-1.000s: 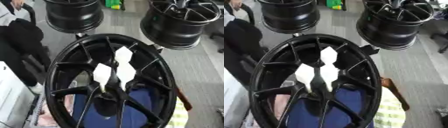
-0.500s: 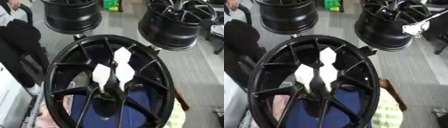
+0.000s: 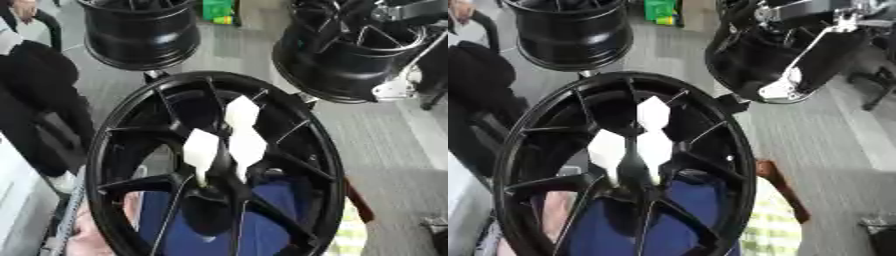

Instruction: Pull the pin out of the wheel hub.

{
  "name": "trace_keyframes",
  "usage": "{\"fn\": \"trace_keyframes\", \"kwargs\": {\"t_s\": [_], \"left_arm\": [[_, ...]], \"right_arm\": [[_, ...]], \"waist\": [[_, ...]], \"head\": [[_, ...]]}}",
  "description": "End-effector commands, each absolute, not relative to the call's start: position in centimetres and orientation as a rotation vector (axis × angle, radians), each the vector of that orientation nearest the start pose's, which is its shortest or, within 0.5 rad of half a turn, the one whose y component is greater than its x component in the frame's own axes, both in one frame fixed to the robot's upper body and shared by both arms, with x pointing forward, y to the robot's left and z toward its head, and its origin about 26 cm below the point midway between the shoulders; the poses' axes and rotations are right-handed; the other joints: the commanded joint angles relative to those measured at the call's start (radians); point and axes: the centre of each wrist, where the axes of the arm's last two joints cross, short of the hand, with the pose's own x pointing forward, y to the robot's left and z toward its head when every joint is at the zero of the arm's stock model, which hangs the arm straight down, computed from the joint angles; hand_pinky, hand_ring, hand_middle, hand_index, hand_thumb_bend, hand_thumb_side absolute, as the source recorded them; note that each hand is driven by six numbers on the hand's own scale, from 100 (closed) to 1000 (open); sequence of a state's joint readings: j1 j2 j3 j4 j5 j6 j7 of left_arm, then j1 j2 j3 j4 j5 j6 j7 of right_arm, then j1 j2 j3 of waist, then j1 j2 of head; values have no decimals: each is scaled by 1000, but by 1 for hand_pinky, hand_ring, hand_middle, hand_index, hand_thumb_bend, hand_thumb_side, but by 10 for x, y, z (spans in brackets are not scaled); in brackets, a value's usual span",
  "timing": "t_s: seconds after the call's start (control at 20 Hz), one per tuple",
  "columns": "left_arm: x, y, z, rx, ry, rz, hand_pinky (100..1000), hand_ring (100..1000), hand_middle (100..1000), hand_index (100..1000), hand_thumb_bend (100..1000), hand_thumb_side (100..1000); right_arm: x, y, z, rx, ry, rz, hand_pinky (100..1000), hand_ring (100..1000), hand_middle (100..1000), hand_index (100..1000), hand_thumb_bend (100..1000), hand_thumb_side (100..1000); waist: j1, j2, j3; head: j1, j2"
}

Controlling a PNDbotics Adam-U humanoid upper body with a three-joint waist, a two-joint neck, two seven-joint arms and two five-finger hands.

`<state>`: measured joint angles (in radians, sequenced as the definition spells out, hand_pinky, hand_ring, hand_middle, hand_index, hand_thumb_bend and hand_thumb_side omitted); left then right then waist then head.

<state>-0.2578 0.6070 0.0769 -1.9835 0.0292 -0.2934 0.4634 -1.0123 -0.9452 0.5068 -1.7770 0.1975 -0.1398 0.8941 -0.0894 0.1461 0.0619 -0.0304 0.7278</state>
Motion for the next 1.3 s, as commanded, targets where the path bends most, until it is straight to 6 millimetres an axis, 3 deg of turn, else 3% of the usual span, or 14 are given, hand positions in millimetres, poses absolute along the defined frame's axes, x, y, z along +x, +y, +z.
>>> {"fn": "trace_keyframes", "kwargs": {"t_s": [0.05, 0.65, 1.3], "left_arm": [[290, 321, 238, -718, 3503, 146, 758, 811, 732, 842, 237, 539], [290, 320, 237, -706, 3516, 145, 756, 811, 731, 841, 228, 551], [290, 320, 235, -707, 3526, 153, 753, 811, 730, 840, 218, 565]], "right_arm": [[347, -211, 356, 628, 1802, -2960, 887, 861, 818, 900, 301, 471], [352, -180, 342, 609, 1715, -2973, 877, 855, 813, 915, 380, 434], [343, -152, 329, 531, 1673, -2979, 871, 855, 820, 913, 378, 444]], "waist": [[4, -17, -1], [0, -9, 5], [-6, 9, 6]], "head": [[-5, -7], [1, -14], [22, -31]]}}
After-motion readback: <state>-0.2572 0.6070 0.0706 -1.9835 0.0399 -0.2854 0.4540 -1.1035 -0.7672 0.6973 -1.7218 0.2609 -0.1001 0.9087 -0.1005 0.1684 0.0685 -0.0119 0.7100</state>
